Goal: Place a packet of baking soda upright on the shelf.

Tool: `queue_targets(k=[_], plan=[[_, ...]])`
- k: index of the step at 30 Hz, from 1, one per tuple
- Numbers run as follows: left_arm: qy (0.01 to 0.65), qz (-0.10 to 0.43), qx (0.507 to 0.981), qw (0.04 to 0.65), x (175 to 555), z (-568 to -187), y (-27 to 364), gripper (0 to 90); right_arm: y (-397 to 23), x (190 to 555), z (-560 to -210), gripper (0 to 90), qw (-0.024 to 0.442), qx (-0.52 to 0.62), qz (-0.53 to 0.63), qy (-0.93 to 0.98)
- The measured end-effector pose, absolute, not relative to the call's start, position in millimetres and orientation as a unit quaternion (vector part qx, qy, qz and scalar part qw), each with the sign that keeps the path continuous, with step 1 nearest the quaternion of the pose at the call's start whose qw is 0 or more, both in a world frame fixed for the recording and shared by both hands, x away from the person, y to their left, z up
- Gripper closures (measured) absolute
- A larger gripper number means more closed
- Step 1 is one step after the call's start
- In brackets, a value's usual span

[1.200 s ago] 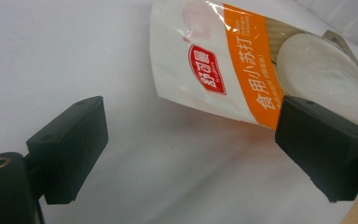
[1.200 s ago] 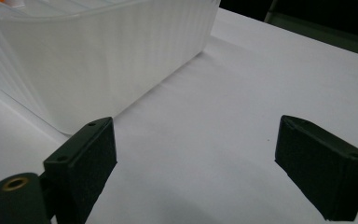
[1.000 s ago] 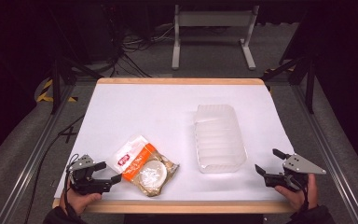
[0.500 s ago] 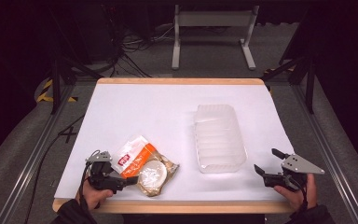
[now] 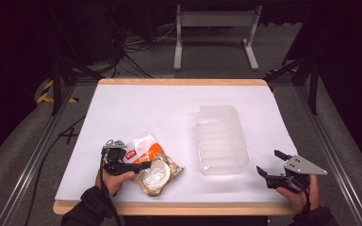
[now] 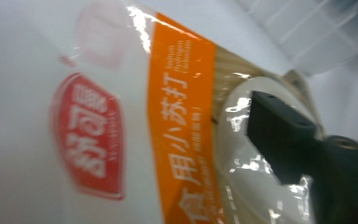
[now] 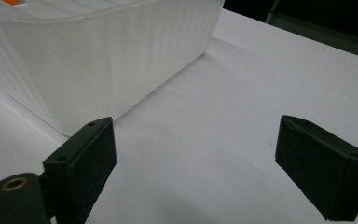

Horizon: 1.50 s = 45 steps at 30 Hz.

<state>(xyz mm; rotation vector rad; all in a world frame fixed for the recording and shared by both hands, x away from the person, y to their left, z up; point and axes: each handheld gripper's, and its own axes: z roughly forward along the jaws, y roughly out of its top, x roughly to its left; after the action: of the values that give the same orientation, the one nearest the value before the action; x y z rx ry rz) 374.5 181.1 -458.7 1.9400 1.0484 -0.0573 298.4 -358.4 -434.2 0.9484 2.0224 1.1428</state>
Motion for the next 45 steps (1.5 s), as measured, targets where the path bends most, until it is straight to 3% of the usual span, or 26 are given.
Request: queue_targets(k=[4, 9, 23, 28, 45], plan=[[0.419, -0.019, 0.787, 0.452, 375, -459, 177, 75.8, -359, 296, -432, 13.5, 0.325, 0.356, 0.439, 0.758], [0.396, 0.019, 0.794, 0.461, 371, -453, 171, 88.7, -359, 296, -432, 13.4, 0.328, 0.357, 0.439, 0.757], [0.301, 0.068, 0.789, 0.532, 351, -398, 160, 89.6, -361, 298, -434, 13.4, 0.321, 0.361, 0.436, 0.759], [0.256, 0.11, 0.799, 0.532, 340, -378, 144, 89.6, -358, 295, -432, 13.2, 0.331, 0.354, 0.433, 0.76], [0.224, 0.142, 0.774, 0.575, 351, -344, 126, 89.6, -359, 296, -434, 13.4, 0.325, 0.359, 0.435, 0.759]])
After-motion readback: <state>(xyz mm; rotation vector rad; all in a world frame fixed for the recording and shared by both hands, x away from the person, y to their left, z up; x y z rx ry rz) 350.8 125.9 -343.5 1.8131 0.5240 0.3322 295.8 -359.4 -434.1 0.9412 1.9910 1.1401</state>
